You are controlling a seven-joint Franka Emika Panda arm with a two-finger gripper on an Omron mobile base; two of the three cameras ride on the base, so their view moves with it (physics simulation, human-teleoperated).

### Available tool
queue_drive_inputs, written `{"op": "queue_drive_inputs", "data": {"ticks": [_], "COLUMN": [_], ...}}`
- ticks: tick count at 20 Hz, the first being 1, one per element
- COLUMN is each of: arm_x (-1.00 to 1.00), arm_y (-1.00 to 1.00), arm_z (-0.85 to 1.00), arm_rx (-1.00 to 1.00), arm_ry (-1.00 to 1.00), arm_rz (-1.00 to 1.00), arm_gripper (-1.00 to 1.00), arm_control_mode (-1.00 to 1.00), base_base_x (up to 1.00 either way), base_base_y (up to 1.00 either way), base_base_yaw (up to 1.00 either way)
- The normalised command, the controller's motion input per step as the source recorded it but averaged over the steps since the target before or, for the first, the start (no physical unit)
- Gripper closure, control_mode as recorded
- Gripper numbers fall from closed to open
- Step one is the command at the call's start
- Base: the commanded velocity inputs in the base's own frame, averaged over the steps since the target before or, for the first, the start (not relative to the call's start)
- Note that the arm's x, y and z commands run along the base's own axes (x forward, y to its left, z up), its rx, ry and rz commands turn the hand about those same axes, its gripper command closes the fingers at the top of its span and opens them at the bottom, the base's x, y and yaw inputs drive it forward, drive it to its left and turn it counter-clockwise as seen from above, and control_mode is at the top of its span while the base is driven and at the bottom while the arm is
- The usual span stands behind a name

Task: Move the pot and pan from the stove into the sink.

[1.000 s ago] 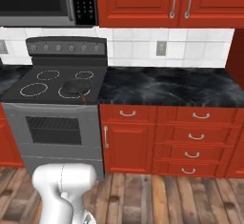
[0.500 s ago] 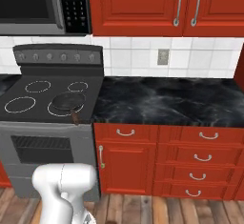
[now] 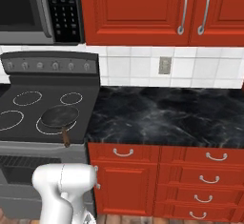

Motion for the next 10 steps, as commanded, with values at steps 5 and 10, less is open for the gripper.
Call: {"op": "queue_drive_inputs", "data": {"ticks": [5, 10], "arm_x": [0.00, 0.40], "arm_y": [0.00, -0.30], "arm_z": [0.00, 0.00], "arm_rx": [0.00, 0.06], "arm_ry": [0.00, 0.03], "arm_rz": [0.00, 0.04], "arm_gripper": [-1.00, -1.00], "arm_control_mode": [-1.00, -1.00], "base_base_x": [0.02, 0.00], "base_base_y": [0.00, 0.00], "base_base_yaw": [0.00, 0.00]}}
